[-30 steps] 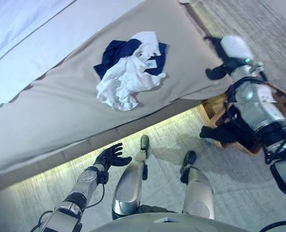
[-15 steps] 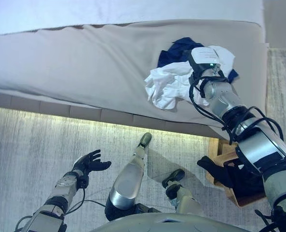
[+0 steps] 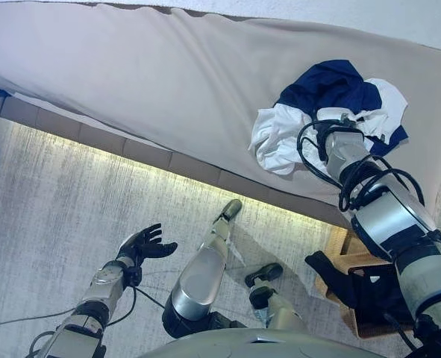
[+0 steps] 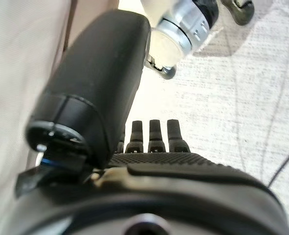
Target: Pick up the clothes from the bed and place them into the basket
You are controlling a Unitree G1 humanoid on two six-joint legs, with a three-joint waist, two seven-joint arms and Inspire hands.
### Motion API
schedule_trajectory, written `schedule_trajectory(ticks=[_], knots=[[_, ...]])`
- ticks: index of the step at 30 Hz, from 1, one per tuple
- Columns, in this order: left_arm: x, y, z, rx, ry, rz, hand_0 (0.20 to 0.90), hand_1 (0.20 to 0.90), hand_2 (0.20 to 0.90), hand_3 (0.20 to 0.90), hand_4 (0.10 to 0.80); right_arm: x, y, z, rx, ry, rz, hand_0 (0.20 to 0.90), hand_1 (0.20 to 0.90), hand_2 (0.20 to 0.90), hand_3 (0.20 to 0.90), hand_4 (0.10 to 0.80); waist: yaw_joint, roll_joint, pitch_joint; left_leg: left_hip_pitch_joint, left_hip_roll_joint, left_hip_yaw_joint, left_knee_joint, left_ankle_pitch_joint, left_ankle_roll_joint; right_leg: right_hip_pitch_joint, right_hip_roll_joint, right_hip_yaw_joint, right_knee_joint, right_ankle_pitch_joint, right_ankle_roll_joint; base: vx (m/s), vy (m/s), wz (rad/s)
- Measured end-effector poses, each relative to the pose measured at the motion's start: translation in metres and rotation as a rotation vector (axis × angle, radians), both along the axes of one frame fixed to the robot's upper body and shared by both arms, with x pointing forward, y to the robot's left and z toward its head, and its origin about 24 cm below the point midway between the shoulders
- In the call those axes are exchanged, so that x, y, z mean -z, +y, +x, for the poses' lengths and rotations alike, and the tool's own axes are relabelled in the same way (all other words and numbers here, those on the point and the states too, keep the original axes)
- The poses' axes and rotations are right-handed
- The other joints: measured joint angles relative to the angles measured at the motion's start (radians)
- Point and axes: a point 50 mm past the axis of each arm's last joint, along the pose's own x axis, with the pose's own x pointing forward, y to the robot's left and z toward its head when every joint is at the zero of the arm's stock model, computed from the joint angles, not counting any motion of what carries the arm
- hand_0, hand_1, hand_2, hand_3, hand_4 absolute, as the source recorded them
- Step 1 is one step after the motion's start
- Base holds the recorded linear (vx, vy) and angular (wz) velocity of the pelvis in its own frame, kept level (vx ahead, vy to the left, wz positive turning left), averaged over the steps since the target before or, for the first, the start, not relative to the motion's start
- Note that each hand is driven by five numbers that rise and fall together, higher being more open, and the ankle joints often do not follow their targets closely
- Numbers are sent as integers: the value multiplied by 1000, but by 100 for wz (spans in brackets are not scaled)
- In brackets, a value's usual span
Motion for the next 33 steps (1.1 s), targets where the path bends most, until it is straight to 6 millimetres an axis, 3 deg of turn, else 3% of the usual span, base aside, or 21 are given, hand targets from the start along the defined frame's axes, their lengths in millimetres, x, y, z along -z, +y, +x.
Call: schedule_trajectory(ticks=[3, 5, 7, 11, 15, 18, 21, 28, 33], knots=[[0, 5, -2, -13, 6, 13, 900, 900, 900, 900, 800, -20, 16, 5, -61, -258, 161, 300, 300, 300, 200, 100, -11, -31, 20, 0, 12, 13, 0, -3, -6, 0, 14, 12, -19, 15, 0, -1, -72, -16], [1, 12, -6, -52, 15, 21, 900, 900, 900, 900, 800, -62, 47, 4, -192, -551, 318, 300, 300, 300, 200, 100, -38, -64, 43, 4, 28, 35, 1, -6, -11, -1, 30, 36, -42, 37, -1, -2, -61, -38], [3, 13, -7, -72, 20, 24, 900, 900, 900, 900, 800, -98, 61, -6, -289, -791, 410, 300, 300, 300, 200, 100, -63, -82, 56, 18, 35, 54, 9, -10, -16, 9, 39, 60, -50, 46, -10, 12, -57, -28], [3, 17, -11, -118, 1, 9, 900, 900, 900, 900, 800, -142, 59, -36, -344, -1138, 560, 300, 300, 300, 200, 100, -92, -88, 58, 89, 47, 101, 12, -27, -21, 65, 45, 107, -70, 59, -20, 46, -45, -32], [6, 27, -26, -157, 13, 24, 900, 900, 900, 900, 800, -180, 38, -76, -378, -1431, 559, 300, 300, 300, 200, 100, -144, -93, 55, 181, 60, 159, 13, -61, -19, 135, 51, 163, -96, 77, -19, 64, -39, -45], [14, 32, -44, -162, 71, 49, 900, 900, 900, 900, 800, -203, 18, -104, -375, -1601, 507, 300, 300, 300, 200, 100, -197, -117, 19, 202, 65, 203, 15, -74, -15, 140, 55, 202, -111, 79, -20, 104, -80, -43], [25, 25, -58, -142, 143, 57, 900, 900, 900, 900, 800, -208, 3, -116, -351, -1654, 457, 300, 300, 300, 200, 100, -250, -120, -34, 228, 67, 229, 13, -78, -13, 154, 54, 227, -122, 86, -23, 94, -90, -25], [44, 4, -85, -96, 254, 46, 900, 900, 900, 900, 800, -166, -15, -108, -266, -1497, 453, 300, 300, 300, 200, 100, -292, -103, -203, 332, 73, 263, -30, -84, -10, 236, 63, 252, -166, 91, -22, 35, -71, -14], [50, 0, -97, -84, 305, 48, 900, 900, 900, 900, 800, -152, -26, -102, -195, -1444, 477, 300, 300, 300, 200, 100, -331, -68, -231, 366, 81, 291, -60, -78, -10, 242, 66, 279, -166, 91, -21, 2, -72, -16]])
